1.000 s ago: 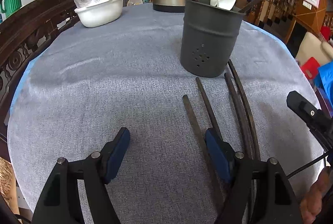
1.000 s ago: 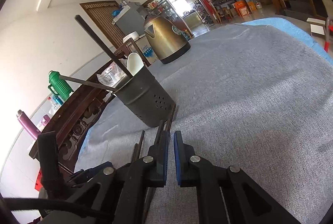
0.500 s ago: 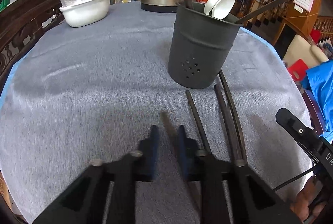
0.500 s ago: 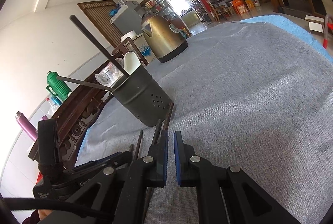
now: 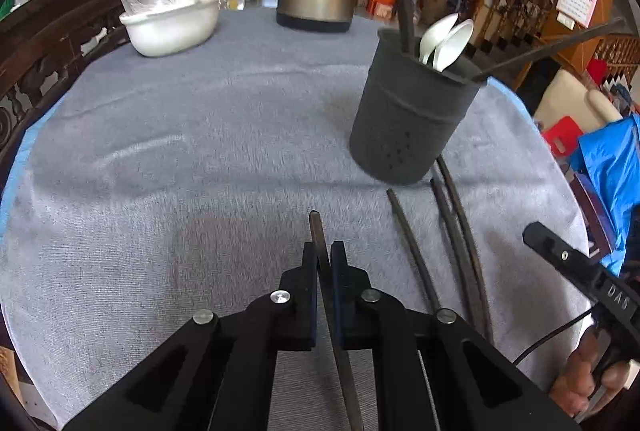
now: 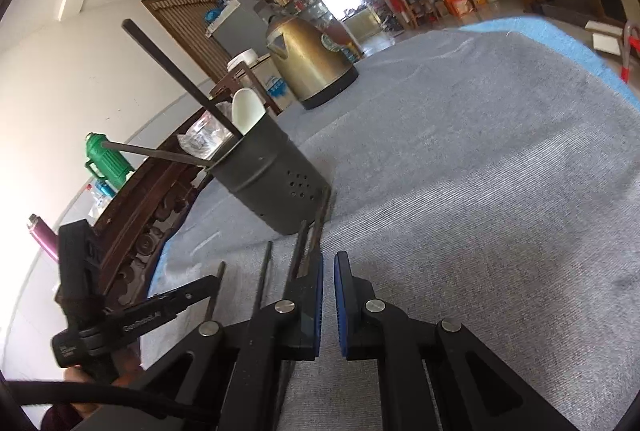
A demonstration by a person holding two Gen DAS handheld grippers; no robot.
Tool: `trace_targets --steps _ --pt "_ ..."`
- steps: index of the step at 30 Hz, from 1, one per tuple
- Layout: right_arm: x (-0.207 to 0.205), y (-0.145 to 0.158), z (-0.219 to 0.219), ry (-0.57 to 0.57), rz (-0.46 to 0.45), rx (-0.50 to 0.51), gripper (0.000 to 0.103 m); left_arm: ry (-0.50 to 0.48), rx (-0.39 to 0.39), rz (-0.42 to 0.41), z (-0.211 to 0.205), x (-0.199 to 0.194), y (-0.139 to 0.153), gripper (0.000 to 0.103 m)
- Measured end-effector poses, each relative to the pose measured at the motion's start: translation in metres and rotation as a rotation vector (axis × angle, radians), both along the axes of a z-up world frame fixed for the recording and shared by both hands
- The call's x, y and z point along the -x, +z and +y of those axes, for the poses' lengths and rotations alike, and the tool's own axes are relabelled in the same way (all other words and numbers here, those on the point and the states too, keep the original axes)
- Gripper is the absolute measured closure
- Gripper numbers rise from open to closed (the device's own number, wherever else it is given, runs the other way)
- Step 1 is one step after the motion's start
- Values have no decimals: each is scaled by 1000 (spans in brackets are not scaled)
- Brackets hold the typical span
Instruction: Organize utensils
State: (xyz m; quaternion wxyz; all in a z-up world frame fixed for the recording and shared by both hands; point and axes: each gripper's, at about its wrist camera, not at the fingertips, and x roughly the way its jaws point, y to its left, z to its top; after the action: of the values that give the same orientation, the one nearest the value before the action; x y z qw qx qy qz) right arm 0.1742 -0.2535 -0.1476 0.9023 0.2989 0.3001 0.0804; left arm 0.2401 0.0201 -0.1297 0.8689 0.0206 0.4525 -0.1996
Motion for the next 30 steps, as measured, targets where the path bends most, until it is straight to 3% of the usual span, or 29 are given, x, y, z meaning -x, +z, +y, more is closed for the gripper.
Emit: trace_targets --steps 3,6,9,15,22,30 --pt "-11 2 -1 4 48 2 95 4 -28 32 0 -5 -4 93" --pt "-29 12 -1 28 58 -1 95 26 -2 58 6 -11 -2 68" --pt "-53 20 3 63 89 24 95 31 2 72 9 -17 1 64" --pt "-93 15 15 117 191 79 95 5 -20 127 2 -34 -3 64" --pt "-114 8 24 126 238 101 94 -19 -23 152 -4 -53 -1 91" --pt "-125 -1 34 119 268 195 89 -42 15 163 -12 -56 -8 96"
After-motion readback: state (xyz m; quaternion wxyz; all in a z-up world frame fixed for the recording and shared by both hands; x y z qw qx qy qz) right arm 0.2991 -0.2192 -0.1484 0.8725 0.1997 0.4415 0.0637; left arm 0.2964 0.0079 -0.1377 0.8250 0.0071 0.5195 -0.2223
